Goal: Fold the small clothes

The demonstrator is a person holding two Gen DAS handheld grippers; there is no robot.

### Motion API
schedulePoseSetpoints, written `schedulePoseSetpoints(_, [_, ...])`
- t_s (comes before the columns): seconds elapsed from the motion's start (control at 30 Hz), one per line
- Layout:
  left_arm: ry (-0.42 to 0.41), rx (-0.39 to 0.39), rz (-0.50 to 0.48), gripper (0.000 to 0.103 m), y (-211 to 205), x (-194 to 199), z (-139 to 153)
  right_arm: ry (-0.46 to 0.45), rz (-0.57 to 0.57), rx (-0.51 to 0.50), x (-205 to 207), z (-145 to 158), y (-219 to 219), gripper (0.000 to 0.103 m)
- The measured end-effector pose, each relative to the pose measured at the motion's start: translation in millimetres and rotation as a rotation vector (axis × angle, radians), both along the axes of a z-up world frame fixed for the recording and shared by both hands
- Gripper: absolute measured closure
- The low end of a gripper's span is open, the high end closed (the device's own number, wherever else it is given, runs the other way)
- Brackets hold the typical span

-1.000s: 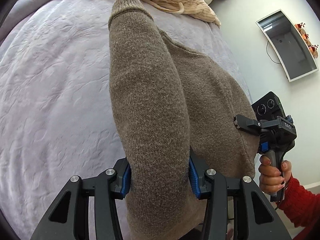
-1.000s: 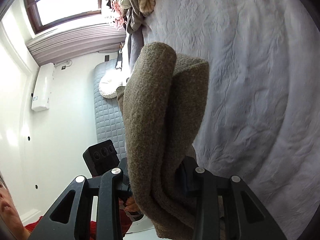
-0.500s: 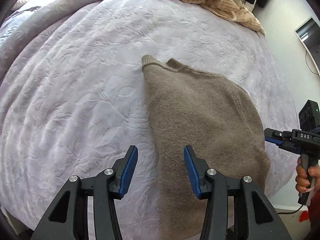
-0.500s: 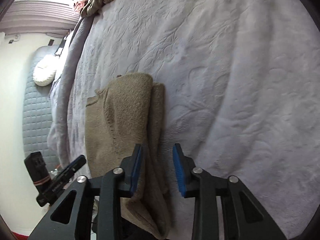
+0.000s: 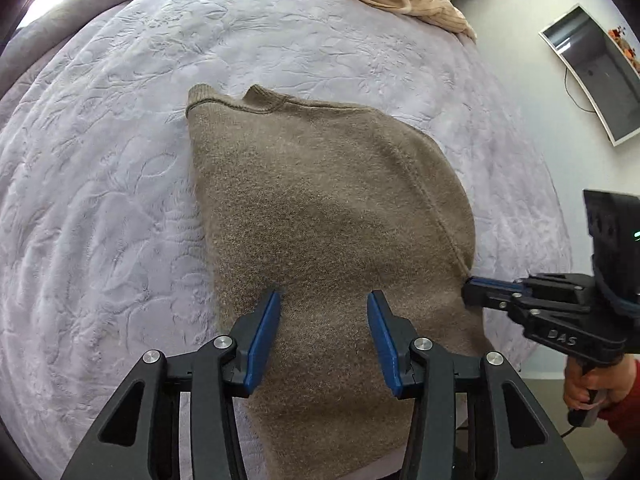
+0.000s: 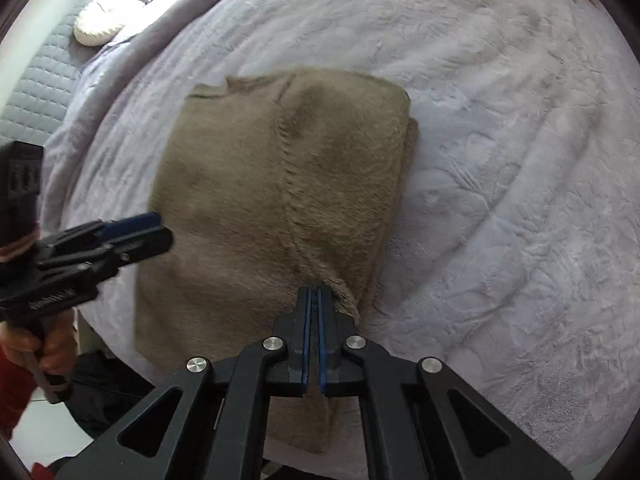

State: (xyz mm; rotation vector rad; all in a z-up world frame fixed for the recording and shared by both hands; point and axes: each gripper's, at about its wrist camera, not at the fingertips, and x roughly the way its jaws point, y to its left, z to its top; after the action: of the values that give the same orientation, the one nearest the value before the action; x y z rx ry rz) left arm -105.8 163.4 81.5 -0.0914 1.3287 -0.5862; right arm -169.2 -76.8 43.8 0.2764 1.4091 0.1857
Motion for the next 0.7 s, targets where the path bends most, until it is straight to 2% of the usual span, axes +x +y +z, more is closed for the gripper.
schedulePoseSetpoints(0.07, [0.004,-0.015,-0.007,0.055,1,-3,2,0.003,-0.031,0.025,-9,-12,-15,0.103])
schedulePoseSetpoints(0.13, [-0.009,0.008,-0.021,0.055,-1,-6,3,0.008,-0.071,0.056,-13,-15,-22,0.103])
schedulePoseSetpoints(0.4, [-0.022,0.062,-0.005,0.055,-3,-19,7,0.06,-0.109,0.024,-33,-13,-18,0.102])
schedulePoseSetpoints(0.53, [-0.008,0.069,0.02,0.055,1,-23,15,0.082,-0.171,0.044,-38,-4,-24,0.101])
schedulePoseSetpoints(0.7, [0.039,0.092,0.039,0.054,6,-29,12,0.08,-0.169,0.018,-47,17,-25,0.101])
